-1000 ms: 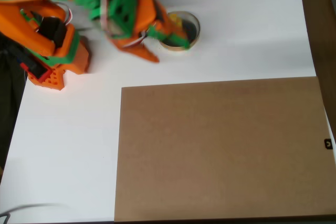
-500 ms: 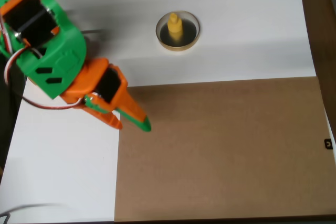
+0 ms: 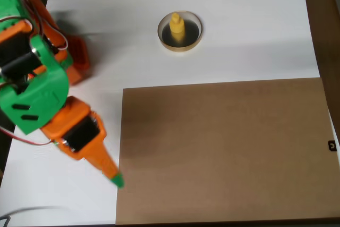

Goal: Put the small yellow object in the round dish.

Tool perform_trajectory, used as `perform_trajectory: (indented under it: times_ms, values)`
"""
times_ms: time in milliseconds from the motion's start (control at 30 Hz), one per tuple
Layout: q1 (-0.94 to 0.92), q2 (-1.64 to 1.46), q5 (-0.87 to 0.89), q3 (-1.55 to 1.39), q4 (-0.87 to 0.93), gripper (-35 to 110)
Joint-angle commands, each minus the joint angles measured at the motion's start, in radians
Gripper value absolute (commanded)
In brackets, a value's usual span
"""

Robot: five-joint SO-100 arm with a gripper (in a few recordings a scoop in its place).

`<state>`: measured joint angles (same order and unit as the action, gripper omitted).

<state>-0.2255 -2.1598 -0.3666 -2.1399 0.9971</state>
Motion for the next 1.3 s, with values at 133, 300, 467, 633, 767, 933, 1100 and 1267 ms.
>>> perform_trajectory:
  times_ms: [133,300,467,633,767,933,1100,1267]
  values:
    - [-0.155,-0.020,0.018,-0.006,-0.049,22]
    - [-0.259,-0.020,0.046,-0.028,-0.101,22]
    - [-0.339,-0.023,0.077,-0.077,-0.161,22]
    - [-0.380,-0.055,0.100,-0.143,-0.192,22]
    - [-0.368,-0.163,0.098,-0.245,-0.215,22]
    - [-0.354,-0.276,0.121,-0.331,-0.216,22]
    - [-0.367,-0.365,0.150,-0.420,-0.255,22]
    - [-0.351,-0.515,0.187,-0.522,-0.255,23]
